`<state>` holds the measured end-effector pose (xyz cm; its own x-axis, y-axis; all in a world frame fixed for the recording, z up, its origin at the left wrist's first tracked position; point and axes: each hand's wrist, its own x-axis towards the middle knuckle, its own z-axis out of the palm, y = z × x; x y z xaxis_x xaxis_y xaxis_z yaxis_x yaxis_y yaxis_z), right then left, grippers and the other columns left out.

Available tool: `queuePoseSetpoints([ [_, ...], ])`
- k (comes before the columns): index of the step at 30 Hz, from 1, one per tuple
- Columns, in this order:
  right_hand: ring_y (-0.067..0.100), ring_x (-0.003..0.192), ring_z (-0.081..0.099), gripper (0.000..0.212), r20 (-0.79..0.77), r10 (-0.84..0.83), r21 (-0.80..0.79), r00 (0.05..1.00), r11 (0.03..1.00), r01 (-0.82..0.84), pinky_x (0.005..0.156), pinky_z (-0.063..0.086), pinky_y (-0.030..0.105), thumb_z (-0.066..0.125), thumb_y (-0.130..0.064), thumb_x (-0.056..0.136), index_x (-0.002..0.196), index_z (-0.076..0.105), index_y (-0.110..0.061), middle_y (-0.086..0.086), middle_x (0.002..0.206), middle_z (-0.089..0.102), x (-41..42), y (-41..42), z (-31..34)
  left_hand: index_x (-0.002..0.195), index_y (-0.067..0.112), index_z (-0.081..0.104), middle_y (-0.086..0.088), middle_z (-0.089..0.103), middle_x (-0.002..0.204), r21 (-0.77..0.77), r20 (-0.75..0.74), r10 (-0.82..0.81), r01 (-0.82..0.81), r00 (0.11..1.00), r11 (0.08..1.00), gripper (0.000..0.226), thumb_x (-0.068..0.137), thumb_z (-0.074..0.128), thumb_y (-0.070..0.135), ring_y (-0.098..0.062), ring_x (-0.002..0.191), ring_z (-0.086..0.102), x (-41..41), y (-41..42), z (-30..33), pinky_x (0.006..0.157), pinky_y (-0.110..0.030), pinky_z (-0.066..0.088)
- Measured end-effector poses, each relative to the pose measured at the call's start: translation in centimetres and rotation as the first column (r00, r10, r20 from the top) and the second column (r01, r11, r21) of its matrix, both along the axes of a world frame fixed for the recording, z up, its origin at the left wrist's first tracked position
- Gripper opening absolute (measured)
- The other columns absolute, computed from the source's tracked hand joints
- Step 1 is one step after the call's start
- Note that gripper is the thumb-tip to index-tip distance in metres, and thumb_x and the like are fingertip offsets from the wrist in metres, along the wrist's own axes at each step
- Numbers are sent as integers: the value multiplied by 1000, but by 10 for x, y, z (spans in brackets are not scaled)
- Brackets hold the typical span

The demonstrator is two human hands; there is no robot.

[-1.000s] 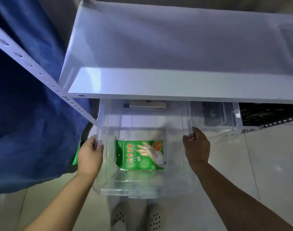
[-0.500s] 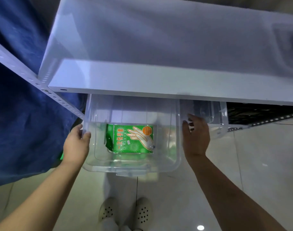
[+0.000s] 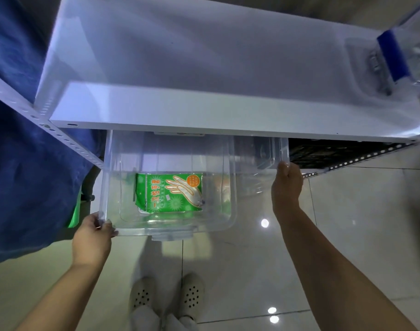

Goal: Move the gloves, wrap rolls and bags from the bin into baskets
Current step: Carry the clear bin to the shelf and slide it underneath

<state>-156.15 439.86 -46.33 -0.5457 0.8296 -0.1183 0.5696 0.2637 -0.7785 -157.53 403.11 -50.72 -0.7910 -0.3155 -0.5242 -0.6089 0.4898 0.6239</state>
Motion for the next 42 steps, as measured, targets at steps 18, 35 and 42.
queuePoseSetpoints([
  [18,23,87,44,26,-39,190,6,981,982,-190,79,39,30,68,-6,75,91,49,-10,0,90,43,30,-141,-3,104,9,54,-13,64,69,131,1,-7,6,1000,991,17,88,53,3,-33,78,65,1,-20,-11,78,-40,47],
  [35,27,70,57,38,300,588,302,752,689,-659,70,41,32,83,-28,58,83,61,-9,7,75,60,11,-313,-29,90,5,66,-1,72,71,587,160,34,-123,987,800,27,95,40,10,-11,66,68,-11,-55,8,67,-22,54],
  [42,26,70,61,37,300,669,326,680,598,-732,66,50,31,81,-20,64,96,68,-8,8,77,65,7,-334,-43,69,3,55,-14,48,70,594,102,-32,-35,994,804,25,93,47,9,-24,70,44,-10,-60,9,75,-38,38],
])
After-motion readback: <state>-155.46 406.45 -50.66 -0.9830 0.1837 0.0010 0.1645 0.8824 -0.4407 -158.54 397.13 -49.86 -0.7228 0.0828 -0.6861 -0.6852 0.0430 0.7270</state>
